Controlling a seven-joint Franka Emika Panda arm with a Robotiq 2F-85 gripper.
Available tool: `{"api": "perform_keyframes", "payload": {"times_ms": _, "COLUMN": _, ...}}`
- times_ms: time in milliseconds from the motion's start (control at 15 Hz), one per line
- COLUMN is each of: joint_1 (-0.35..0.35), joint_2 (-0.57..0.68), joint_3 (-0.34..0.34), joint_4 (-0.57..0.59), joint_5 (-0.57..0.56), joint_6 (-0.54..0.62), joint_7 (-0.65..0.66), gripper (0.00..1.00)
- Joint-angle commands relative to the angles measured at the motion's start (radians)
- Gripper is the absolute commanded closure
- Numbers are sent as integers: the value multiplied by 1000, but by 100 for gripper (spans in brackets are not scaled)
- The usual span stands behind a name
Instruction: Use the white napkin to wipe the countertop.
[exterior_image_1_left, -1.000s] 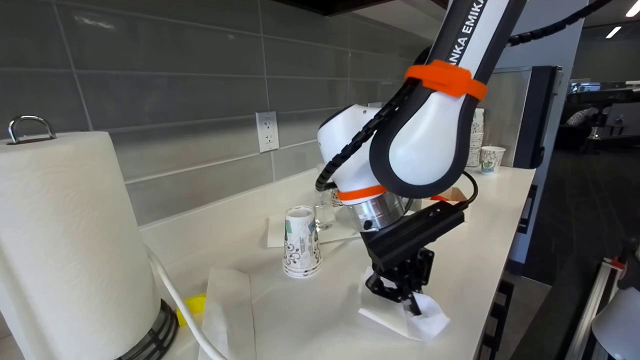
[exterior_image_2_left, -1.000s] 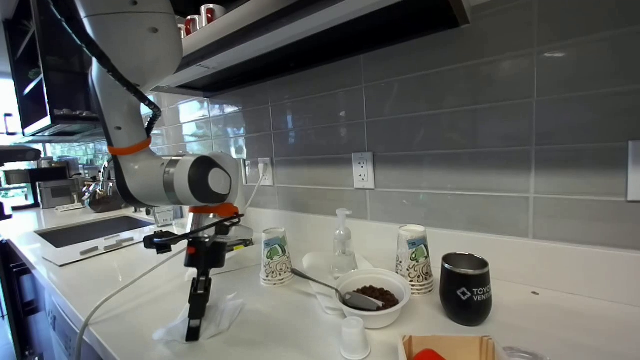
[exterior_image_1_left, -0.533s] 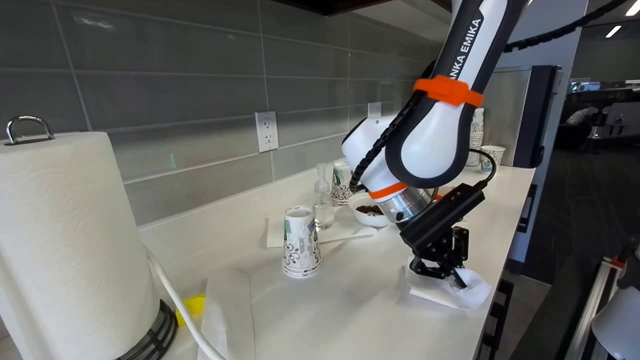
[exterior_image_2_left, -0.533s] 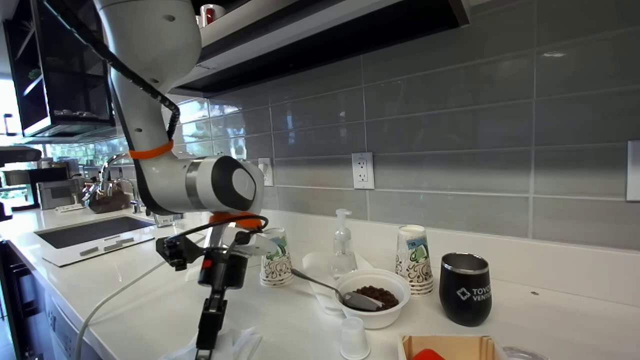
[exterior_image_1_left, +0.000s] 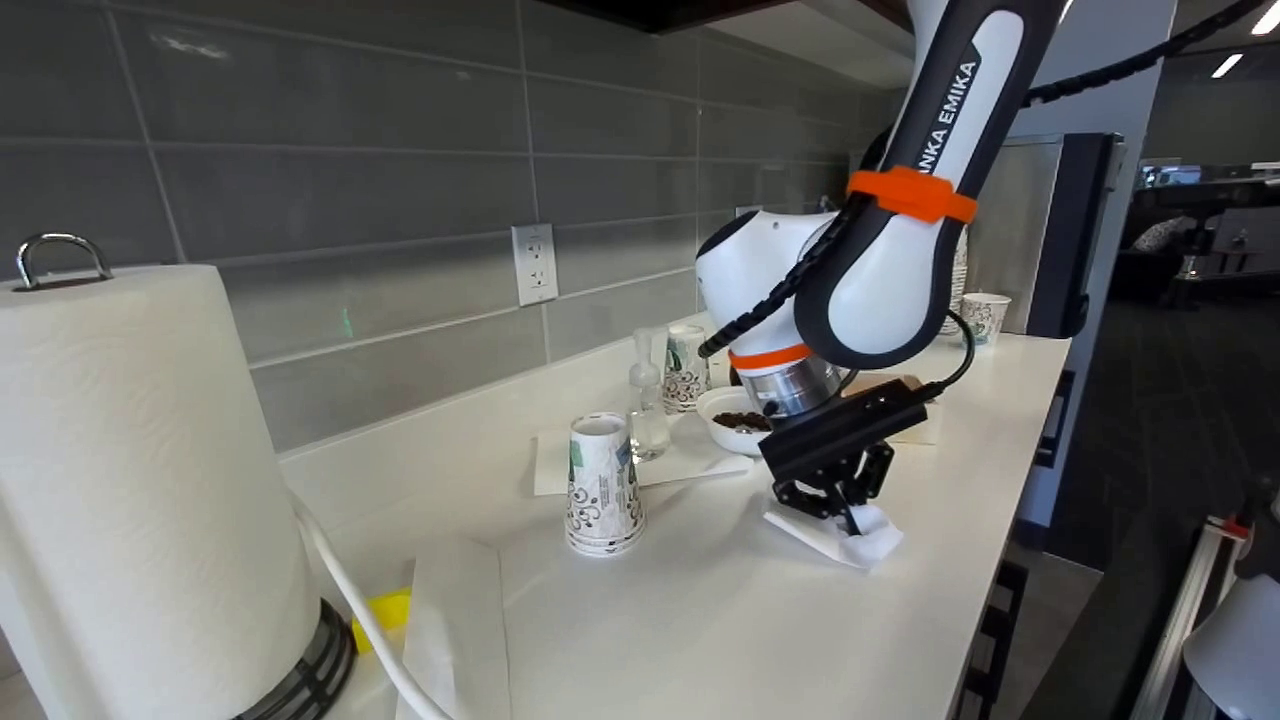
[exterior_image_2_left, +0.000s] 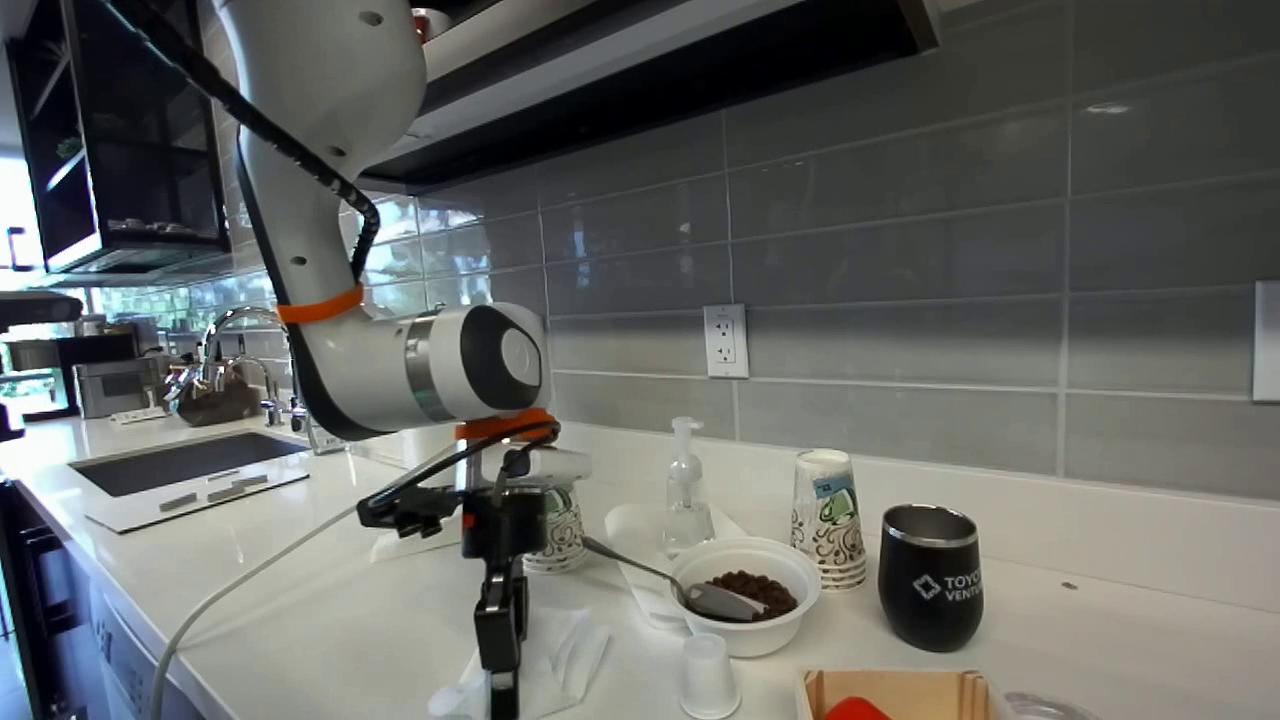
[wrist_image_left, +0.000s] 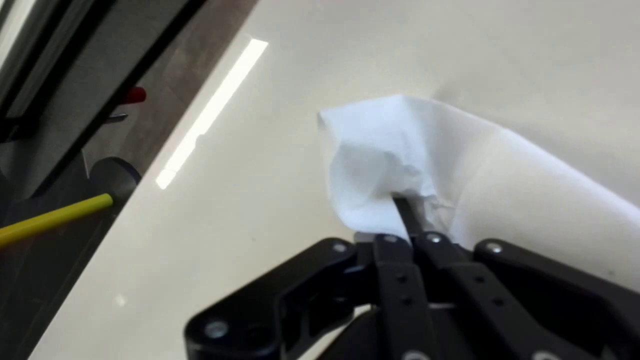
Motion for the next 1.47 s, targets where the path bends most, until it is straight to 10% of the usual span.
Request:
{"api": "perform_keyframes", "payload": {"times_ms": 0, "joint_1": 14, "joint_2": 12, "joint_3": -1, "joint_4": 42, "joint_5": -91, "joint_6": 94, "joint_7": 128, "gripper": 100}}
{"api": "perform_keyframes", "payload": {"times_ms": 667, "joint_1": 34, "joint_2": -26, "joint_3": 133, "joint_4": 26, "joint_5": 74, "joint_6": 141, "joint_7": -134, "gripper": 100}}
{"api": "perform_keyframes", "payload": {"times_ms": 1400, "joint_1": -11, "joint_2": -244, "joint_3": 140, "joint_4": -101, "joint_5": 208, "joint_6": -299, "joint_7": -332, "gripper": 100}}
